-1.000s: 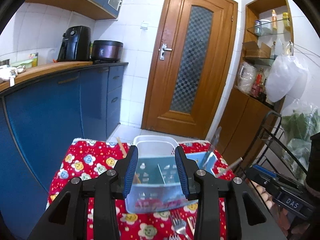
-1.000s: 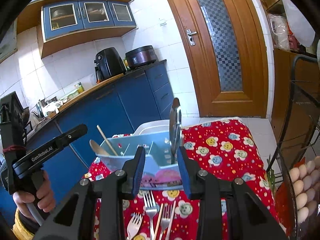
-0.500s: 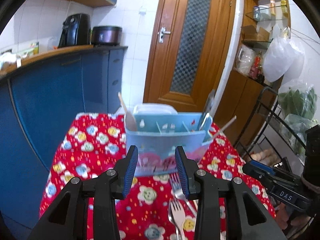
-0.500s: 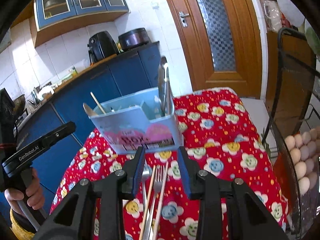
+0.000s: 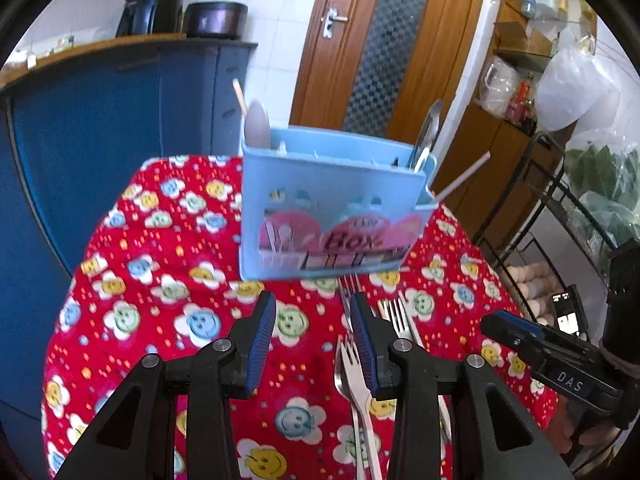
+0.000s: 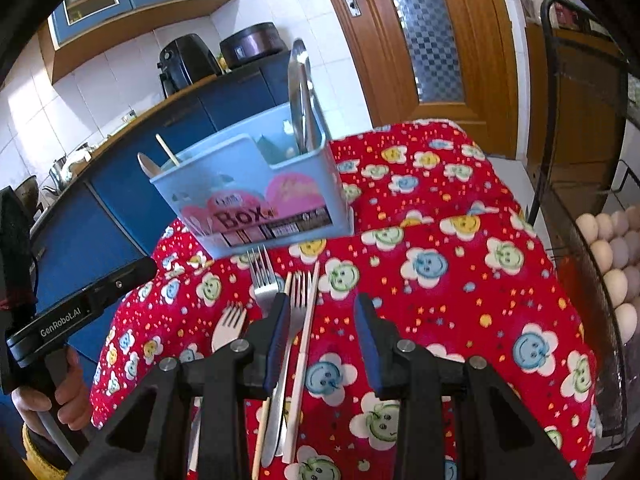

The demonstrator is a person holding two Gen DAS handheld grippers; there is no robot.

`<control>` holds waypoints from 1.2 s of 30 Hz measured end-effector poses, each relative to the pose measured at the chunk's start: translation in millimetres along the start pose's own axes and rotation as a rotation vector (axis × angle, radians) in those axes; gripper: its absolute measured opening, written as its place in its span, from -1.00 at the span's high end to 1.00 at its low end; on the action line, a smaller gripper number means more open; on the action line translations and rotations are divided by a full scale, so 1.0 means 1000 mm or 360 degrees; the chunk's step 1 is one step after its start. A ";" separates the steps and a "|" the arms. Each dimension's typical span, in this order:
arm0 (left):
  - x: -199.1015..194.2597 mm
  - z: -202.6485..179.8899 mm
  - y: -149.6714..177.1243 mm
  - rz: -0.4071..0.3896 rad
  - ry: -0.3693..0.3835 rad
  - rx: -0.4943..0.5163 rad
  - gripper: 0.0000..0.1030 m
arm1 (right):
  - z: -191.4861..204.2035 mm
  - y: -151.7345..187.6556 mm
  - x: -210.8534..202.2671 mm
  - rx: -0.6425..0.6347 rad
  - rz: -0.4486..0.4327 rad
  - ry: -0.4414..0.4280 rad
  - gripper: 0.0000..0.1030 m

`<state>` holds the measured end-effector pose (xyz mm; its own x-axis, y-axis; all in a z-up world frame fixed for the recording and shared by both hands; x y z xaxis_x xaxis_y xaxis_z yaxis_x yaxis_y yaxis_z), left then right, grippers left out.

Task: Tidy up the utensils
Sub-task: 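Move both open tools back from the holder toward the forks on the cloth, then close the left tool on a silver fork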

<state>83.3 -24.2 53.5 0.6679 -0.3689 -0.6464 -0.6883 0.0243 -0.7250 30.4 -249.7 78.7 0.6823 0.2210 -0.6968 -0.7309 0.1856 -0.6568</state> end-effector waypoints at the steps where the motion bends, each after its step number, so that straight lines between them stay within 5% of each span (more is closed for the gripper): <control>1: 0.003 0.000 0.003 0.0021 0.0006 -0.0006 0.23 | -0.001 0.002 0.002 0.0001 0.0009 0.0002 0.30; 29: 0.053 -0.021 0.048 0.0328 0.0202 -0.0034 0.24 | -0.019 0.027 0.016 0.0100 0.0097 -0.0010 0.29; 36: 0.061 -0.027 0.053 0.0357 0.0229 -0.0021 0.53 | -0.020 0.029 0.018 0.0111 0.0108 -0.0020 0.29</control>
<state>80.3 -70.6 -17.7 0.4516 -0.4838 -0.7496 -0.8189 0.1088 -0.5636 21.6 -259.9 41.2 0.6315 0.2471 -0.7350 -0.7749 0.2362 -0.5864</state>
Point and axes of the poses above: each gripper's, at about its wrist camera, not at the fingertips, and x roughly the way its jaws point, z to its left, y to its underside, the point moved 1 cm from there along x, roughly the way its jaws point, and after that the axes turned 2 degrees about y, right-handed, at the moved point
